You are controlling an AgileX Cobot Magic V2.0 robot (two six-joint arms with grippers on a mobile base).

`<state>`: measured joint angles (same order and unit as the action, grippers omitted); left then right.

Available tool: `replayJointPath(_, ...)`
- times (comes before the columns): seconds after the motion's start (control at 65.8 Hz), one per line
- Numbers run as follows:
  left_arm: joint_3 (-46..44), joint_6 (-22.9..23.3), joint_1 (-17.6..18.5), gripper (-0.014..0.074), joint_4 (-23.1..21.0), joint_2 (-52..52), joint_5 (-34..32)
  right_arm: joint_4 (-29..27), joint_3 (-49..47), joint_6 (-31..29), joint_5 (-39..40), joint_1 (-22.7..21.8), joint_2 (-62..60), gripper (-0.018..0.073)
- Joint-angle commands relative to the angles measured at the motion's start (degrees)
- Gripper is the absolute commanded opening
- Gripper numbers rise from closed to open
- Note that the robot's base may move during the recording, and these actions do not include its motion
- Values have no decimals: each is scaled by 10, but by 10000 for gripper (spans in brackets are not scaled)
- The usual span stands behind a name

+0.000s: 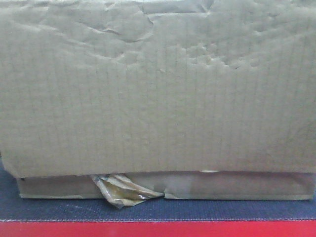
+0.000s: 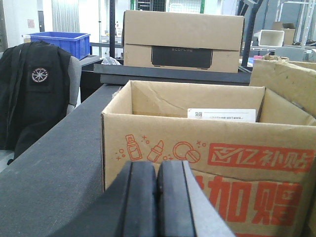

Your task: Stack two boxes on right shelf middle

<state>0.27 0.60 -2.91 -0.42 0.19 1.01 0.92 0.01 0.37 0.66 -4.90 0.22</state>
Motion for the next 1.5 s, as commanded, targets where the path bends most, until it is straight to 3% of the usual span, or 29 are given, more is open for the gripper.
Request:
replayJointPath(0.0,-3,0,0,-111,-3,-2,-10,-2,0,-4,11,-2,-2,-162)
replayJointPath(0.699,-3,0,0,-111,-3,-2,-23,-2,0,-4,11,-2,-2,-162)
replayJointPath(0.79,-3,0,0,-111,-34,-2,-28,-2,0,-4,11,-2,-2,-162)
replayJointPath(0.85,-26,0,0,-111,-63,-2,-5,-2,0,-4,11,-2,-2,-162)
replayJointPath(0.911,-61,0,0,-111,-65,-2,34,-2,0,-4,11,-2,-2,-162)
replayJointPath(1.063,-176,-1,0,-111,-13,44,109,-2,0,-4,11,-2,-2,-162)
replayJointPath(1.154,-237,-1,0,-111,15,99,131,-2,0,-4,11,-2,-2,-162)
replayJointPath(1.352,-377,-1,0,-111,15,250,254,-2,0,-4,11,-2,-2,-162)
replayJointPath(1.488,-435,-1,0,-111,4,345,266,-2,0,-4,11,-2,-2,-162)
